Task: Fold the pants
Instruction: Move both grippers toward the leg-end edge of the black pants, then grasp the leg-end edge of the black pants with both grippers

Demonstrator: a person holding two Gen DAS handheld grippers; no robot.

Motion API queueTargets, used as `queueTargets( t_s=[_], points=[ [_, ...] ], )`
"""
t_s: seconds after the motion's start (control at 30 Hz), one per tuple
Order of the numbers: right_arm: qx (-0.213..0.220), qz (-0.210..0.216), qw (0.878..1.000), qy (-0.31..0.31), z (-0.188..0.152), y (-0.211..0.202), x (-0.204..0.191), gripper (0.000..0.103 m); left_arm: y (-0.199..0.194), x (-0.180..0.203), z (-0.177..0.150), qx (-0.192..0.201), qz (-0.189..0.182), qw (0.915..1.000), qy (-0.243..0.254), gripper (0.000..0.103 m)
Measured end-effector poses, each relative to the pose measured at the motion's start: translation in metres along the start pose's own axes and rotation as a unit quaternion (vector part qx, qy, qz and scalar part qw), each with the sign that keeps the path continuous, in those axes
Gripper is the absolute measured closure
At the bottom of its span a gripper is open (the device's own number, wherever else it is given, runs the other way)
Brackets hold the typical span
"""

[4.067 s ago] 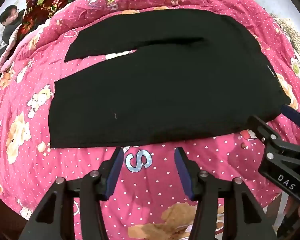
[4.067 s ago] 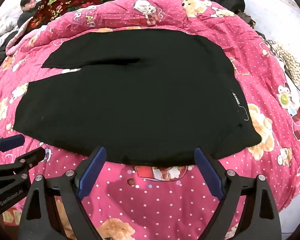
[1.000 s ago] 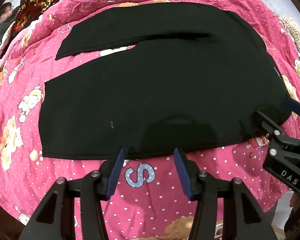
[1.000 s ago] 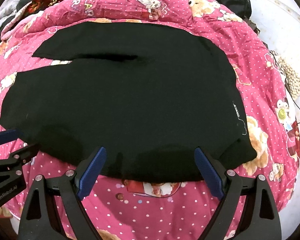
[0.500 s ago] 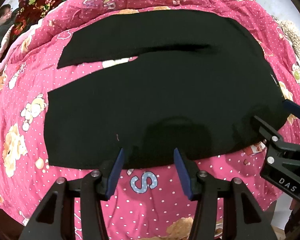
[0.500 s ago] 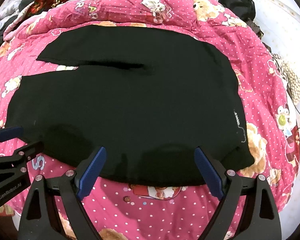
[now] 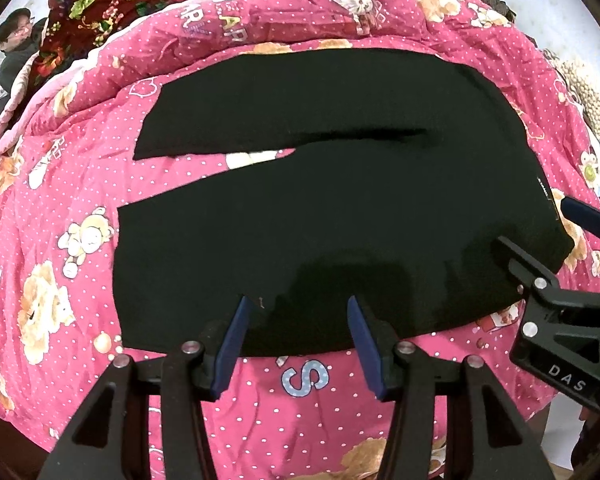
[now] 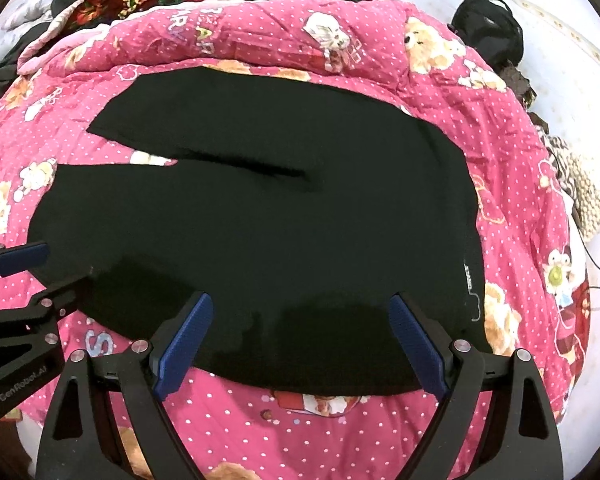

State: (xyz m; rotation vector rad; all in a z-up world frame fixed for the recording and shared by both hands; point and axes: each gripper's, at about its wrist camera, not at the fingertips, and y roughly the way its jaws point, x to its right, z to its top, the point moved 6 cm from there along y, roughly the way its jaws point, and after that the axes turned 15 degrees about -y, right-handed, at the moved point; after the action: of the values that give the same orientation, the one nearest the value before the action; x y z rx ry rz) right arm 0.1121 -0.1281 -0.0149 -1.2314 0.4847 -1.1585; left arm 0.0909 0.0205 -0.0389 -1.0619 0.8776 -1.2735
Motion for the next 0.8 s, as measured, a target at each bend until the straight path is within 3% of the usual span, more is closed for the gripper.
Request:
queueTargets(
  t_s=[0.4, 0.8],
  points=[
    [-0.002, 0.008, 1.000, -0.014, 0.020, -0.005, 0.000, 0.013, -0.005, -0.003, 0.019, 0.002, -0.003, 1.0000, -0.008, 0.049],
    [-0.010, 0.022, 1.000, -0.018, 0.047, 0.018, 0.009, 0.013, 0.015, -0.003, 0.047, -0.010, 0.002, 0.9999, -0.011, 0.049]
  ],
)
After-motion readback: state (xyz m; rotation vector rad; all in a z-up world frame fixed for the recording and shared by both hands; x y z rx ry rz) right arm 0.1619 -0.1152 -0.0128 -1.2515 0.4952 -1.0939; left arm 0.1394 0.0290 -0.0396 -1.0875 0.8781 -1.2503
